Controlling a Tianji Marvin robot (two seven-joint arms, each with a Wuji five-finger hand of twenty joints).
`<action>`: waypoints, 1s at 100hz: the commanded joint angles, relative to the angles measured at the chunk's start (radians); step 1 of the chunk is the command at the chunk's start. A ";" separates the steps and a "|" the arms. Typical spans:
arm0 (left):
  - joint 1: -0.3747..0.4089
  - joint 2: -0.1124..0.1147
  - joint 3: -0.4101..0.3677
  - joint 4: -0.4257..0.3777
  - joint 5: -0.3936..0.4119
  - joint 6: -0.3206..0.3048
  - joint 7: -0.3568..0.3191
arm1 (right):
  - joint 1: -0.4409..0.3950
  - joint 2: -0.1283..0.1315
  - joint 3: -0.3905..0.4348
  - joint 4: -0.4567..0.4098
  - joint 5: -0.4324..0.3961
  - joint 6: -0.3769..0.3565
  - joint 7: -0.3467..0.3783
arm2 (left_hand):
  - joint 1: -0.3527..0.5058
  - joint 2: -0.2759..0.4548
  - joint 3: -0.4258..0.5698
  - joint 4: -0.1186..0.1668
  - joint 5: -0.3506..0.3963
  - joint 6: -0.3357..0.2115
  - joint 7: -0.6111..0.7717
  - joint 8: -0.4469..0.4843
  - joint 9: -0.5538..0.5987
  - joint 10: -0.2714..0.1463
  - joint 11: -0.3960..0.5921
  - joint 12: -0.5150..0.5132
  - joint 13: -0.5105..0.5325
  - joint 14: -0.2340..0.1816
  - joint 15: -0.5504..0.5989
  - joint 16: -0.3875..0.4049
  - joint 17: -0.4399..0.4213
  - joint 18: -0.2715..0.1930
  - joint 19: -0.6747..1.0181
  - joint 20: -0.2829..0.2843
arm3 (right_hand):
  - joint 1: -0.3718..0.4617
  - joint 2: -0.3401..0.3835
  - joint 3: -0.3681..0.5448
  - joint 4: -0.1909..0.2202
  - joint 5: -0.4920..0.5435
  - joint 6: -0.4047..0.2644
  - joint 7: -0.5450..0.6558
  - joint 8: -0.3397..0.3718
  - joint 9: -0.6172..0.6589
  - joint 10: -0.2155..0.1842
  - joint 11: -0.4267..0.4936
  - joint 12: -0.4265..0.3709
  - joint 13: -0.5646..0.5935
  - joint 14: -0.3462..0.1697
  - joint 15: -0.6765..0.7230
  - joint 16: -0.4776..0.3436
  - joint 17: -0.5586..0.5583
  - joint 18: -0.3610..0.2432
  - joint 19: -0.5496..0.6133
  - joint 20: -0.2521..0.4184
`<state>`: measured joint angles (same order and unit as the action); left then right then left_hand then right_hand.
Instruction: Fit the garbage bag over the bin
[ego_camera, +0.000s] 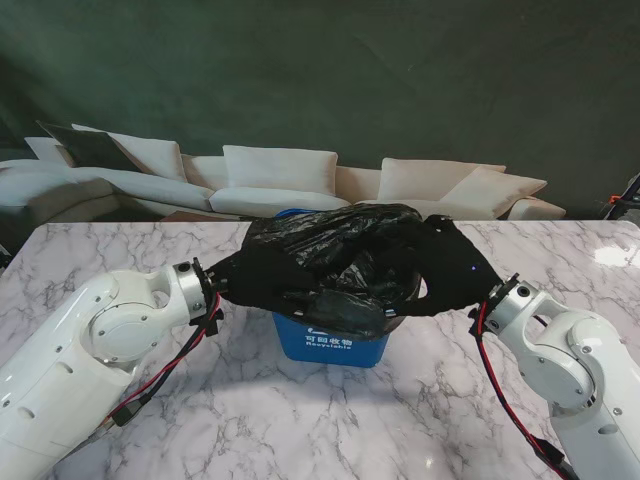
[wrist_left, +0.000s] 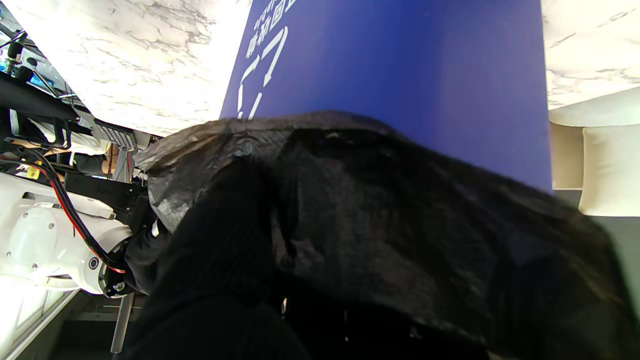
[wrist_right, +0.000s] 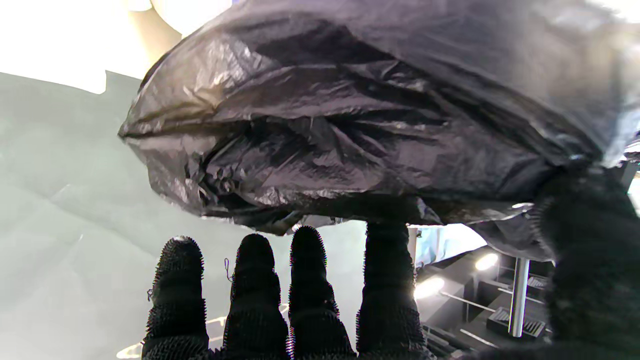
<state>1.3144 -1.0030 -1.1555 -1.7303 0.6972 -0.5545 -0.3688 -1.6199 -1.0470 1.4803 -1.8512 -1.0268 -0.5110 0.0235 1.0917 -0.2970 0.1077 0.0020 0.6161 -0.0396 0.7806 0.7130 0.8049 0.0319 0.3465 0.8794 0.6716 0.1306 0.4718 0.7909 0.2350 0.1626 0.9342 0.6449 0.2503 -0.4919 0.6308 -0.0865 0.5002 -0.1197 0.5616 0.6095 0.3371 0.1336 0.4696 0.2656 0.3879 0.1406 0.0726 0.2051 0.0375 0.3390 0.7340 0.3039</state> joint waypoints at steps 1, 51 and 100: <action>-0.001 -0.002 0.003 0.000 -0.002 0.003 -0.016 | -0.029 -0.001 0.003 0.002 0.007 -0.004 -0.008 | 0.039 0.001 0.027 0.003 0.037 -0.049 0.023 0.004 0.028 -0.016 -0.011 0.018 0.007 -0.007 0.022 0.007 -0.004 0.013 0.033 -0.002 | -0.028 -0.040 -0.005 0.003 -0.044 0.042 -0.040 -0.031 -0.001 0.004 -0.019 -0.005 0.006 0.010 0.018 -0.007 -0.019 0.019 0.015 -0.018; 0.004 -0.004 -0.004 0.000 0.002 0.000 -0.006 | -0.019 0.000 -0.016 0.015 -0.001 0.005 -0.012 | 0.036 0.002 0.025 0.002 0.036 -0.052 0.020 0.004 0.021 -0.015 -0.014 0.013 0.003 -0.007 0.017 0.003 -0.008 0.014 0.029 -0.004 | 0.278 0.052 -0.171 0.029 0.025 -0.061 0.038 -0.008 0.032 -0.006 -0.012 -0.003 0.045 0.004 0.027 -0.002 0.004 0.022 0.027 -0.025; 0.032 -0.020 -0.039 0.007 0.041 -0.024 0.093 | 0.023 0.004 -0.064 0.068 0.020 0.030 0.023 | -0.424 0.044 -0.118 -0.008 -0.211 0.061 -0.510 -0.213 -0.557 0.141 -0.239 -0.605 -0.317 0.052 -0.231 -0.236 -0.171 -0.008 -0.223 -0.088 | 0.368 -0.053 0.239 -0.110 0.288 -0.276 0.433 -0.093 0.207 -0.055 0.030 0.046 0.145 -0.012 0.076 0.021 0.029 0.038 0.060 -0.054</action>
<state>1.3429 -1.0190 -1.1910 -1.7250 0.7433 -0.5710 -0.2760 -1.5990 -1.0429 1.4230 -1.7987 -1.0111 -0.4904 0.0452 0.7301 -0.2336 0.0005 0.0020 0.4839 0.0082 0.3548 0.5470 0.3337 0.1498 0.1519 0.3160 0.4080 0.1688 0.2788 0.5821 0.0980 0.1795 0.7619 0.5830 0.5720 -0.5459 0.7935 -0.1913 0.7478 -0.3599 0.9641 0.5254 0.5215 0.0970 0.4832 0.2936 0.4768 0.1275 0.1053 0.2145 0.0679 0.3483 0.7831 0.2632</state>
